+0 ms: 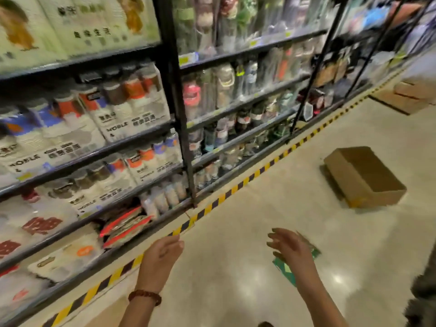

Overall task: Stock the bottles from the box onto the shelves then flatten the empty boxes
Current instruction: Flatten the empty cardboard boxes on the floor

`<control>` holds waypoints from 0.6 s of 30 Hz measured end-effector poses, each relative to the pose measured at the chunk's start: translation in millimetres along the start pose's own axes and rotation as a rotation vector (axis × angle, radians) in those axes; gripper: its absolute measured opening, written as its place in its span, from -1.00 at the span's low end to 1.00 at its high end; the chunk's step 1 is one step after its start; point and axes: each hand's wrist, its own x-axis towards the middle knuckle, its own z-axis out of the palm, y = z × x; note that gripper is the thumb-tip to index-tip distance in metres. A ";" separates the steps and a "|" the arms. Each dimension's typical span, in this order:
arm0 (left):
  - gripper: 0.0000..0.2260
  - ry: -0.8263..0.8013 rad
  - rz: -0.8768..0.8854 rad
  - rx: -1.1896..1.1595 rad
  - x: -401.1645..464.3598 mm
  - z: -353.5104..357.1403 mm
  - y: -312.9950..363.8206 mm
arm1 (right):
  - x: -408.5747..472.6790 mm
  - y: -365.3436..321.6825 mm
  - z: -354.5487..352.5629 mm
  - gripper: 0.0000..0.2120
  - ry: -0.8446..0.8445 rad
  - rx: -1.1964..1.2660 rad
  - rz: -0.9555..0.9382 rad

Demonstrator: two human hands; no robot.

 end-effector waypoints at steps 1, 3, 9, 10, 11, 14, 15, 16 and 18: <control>-0.89 -0.045 0.019 0.020 8.4 25.3 8.2 | 5.3 -0.1 -18.5 -0.78 0.033 0.016 0.000; -0.89 -0.123 0.048 0.069 22.3 79.4 24.5 | 16.0 -2.9 -56.9 -0.78 0.103 0.021 -0.010; -0.88 -0.382 0.141 0.186 46.9 244.8 62.0 | 50.7 12.6 -178.2 -0.75 0.293 0.016 -0.053; -0.88 -0.415 0.148 0.190 47.8 270.3 66.4 | 54.8 16.4 -196.6 -0.73 0.324 0.027 -0.048; -0.88 -0.447 0.152 0.190 48.6 294.7 70.3 | 58.7 19.2 -214.2 -0.72 0.356 0.042 -0.040; -0.85 -0.528 0.160 0.216 52.3 358.5 85.1 | 71.1 19.7 -261.8 -0.71 0.439 0.084 0.007; -0.84 -0.557 0.162 0.221 56.1 377.8 89.8 | 78.2 19.3 -276.4 -0.72 0.460 0.089 0.020; -0.84 -0.582 0.158 0.226 61.9 396.5 94.2 | 86.4 18.3 -289.9 -0.74 0.480 0.092 0.035; -0.83 -0.623 0.156 0.239 76.5 433.4 102.8 | 105.8 16.2 -312.4 -0.78 0.514 0.111 0.065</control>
